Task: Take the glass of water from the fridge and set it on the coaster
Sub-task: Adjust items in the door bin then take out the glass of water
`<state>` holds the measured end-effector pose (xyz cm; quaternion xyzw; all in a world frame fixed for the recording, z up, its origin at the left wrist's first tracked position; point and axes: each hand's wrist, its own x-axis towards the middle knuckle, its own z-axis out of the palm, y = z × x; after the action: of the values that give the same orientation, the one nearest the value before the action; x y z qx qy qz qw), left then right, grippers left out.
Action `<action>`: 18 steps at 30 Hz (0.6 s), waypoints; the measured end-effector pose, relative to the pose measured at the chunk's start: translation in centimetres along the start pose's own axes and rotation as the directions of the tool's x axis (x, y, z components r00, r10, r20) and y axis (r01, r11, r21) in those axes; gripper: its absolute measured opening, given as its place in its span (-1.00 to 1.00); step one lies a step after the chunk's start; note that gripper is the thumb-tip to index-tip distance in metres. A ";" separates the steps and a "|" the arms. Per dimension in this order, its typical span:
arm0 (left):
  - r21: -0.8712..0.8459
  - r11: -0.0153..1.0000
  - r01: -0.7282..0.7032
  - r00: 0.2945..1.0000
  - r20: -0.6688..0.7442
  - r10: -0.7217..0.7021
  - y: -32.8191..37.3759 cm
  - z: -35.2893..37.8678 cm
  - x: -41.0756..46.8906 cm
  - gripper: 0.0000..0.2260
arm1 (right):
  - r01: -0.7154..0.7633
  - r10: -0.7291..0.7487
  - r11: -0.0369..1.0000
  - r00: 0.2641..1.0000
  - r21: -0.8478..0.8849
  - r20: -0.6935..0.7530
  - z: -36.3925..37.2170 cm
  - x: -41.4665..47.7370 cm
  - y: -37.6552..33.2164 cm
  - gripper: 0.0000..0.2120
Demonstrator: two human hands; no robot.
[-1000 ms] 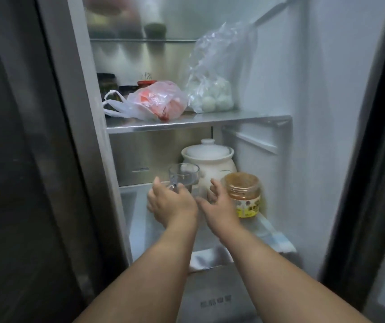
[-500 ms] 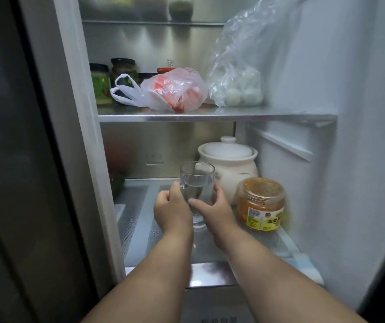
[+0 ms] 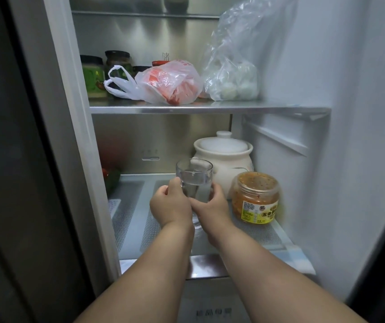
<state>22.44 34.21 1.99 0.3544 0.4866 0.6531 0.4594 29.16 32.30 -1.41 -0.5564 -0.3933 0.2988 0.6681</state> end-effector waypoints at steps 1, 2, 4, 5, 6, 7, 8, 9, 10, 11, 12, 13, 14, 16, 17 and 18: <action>-0.015 1.000 -0.002 1.000 0.001 0.002 0.3 -0.1 -0.5 -0.72 | 0.006 -0.006 1.000 1.000 0.011 -0.004 -0.3 -0.3 -0.1 -0.41; -0.044 0.999 0.014 1.000 0.003 -0.014 0.5 -0.2 -0.9 -0.73 | 0.014 -0.013 1.000 1.000 0.021 -0.007 -0.6 -0.5 -0.2 -0.39; -0.109 0.992 0.063 0.998 0.023 -0.061 0.9 -0.3 -1.5 -0.76 | 0.037 -0.037 0.999 0.999 0.033 -0.019 -1.1 -1.1 -0.6 -0.36; -0.123 0.989 0.079 0.997 0.038 -0.074 1.1 -0.3 -1.8 -0.79 | 0.053 -0.052 0.998 0.998 0.034 -0.032 -1.4 -1.4 -0.8 -0.35; -0.139 0.987 0.084 0.995 0.058 -0.076 1.6 -0.3 -2.2 -0.81 | 0.072 -0.070 0.997 0.997 0.032 -0.045 -1.6 -1.6 -1.0 -0.35; -0.162 0.983 0.088 0.994 0.082 -0.076 2.0 -0.4 -2.7 -0.83 | 0.094 -0.092 0.995 0.994 0.031 -0.059 -1.8 -1.9 -1.3 -0.36; -0.189 0.978 0.088 0.992 0.110 -0.068 2.6 -0.5 -3.4 -0.83 | 0.119 -0.117 0.993 0.990 0.024 -0.084 -2.0 -2.2 -1.6 -0.36; -0.214 0.973 0.082 0.990 0.128 -0.055 3.2 -0.5 -4.0 -0.83 | 0.141 -0.139 0.990 0.984 0.013 -0.109 -2.2 -2.6 -2.0 -0.37; -0.234 0.969 0.075 0.990 0.137 -0.043 3.7 -0.6 -4.7 -0.84 | 0.157 -0.155 0.988 0.979 0.009 -0.130 -2.5 -3.0 -2.4 -0.40; -0.256 0.964 0.071 0.988 0.149 -0.034 4.3 -0.6 -5.3 -0.85 | 0.171 -0.168 0.985 0.976 0.011 -0.140 -2.8 -3.4 -2.7 -0.43; -0.275 0.958 0.083 0.985 0.167 -0.037 4.9 -0.7 -6.0 -0.85 | 0.178 -0.173 0.984 0.974 0.022 -0.145 -3.3 -3.9 -3.2 -0.47; -0.298 0.950 0.097 0.982 0.182 -0.043 5.4 -0.7 -6.6 -0.86 | 0.176 -0.169 0.984 0.975 0.034 -0.141 -3.6 -4.2 -3.6 -0.49; -0.314 0.942 0.123 0.977 0.203 -0.059 6.0 -0.8 -7.2 -0.85 | 0.176 -0.169 0.984 0.974 0.035 -0.149 -3.9 -4.6 -4.0 -0.50; -0.347 0.922 0.172 0.965 0.249 -0.086 7.1 -1.0 -8.3 -0.81 | 0.185 -0.180 0.983 0.965 0.011 -0.189 -4.4 -5.4 -5.0 -0.46; -0.356 0.914 0.193 0.958 0.271 -0.096 7.7 -1.1 -8.8 -0.80 | 0.185 -0.182 0.983 0.961 -0.005 -0.208 -4.5 -5.8 -5.6 -0.39; -0.363 0.907 0.214 0.949 0.298 -0.104 8.3 -1.2 -9.3 -0.81 | 0.180 -0.180 0.983 0.957 -0.020 -0.227 -4.5 -6.3 -6.2 -0.35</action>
<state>22.23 24.19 9.48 0.3006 0.3061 0.6421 0.6353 29.54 23.52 3.10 -0.5486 -0.3629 0.1710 0.7336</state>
